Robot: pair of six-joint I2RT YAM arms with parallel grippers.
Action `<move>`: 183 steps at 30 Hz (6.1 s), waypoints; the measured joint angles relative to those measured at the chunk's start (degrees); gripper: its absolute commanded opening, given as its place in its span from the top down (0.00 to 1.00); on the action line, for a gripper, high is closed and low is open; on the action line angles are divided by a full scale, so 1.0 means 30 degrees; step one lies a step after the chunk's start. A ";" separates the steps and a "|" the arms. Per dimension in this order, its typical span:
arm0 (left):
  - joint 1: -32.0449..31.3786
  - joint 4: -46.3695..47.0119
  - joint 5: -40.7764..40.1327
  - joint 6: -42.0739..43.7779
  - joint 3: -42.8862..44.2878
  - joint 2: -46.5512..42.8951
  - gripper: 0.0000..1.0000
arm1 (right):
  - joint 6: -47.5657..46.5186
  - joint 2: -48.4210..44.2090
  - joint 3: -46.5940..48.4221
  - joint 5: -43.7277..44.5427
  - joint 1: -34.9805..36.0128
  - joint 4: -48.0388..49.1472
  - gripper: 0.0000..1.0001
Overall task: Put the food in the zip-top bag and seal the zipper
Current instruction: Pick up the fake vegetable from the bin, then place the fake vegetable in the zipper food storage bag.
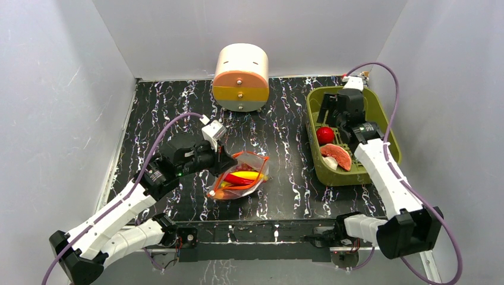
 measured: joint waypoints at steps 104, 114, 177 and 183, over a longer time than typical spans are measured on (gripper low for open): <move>0.0000 0.0619 -0.2834 -0.1887 0.0255 0.0648 1.00 | 0.1209 -0.1763 0.2004 -0.6397 -0.0306 -0.2718 0.55; 0.0000 0.0270 -0.4794 -0.4233 0.0940 0.1100 1.00 | 0.3424 -0.2149 0.1974 -0.7162 0.4342 -0.2696 0.54; 0.0000 0.1107 -0.4707 -0.5697 0.0211 0.1209 1.00 | 0.9107 -0.0248 -0.1122 -0.2630 1.3646 0.1472 0.40; 0.0000 0.1137 -0.4284 -0.4313 -0.0233 0.1086 1.00 | 0.6324 -0.0852 -0.0233 -0.0102 1.3646 0.0328 0.48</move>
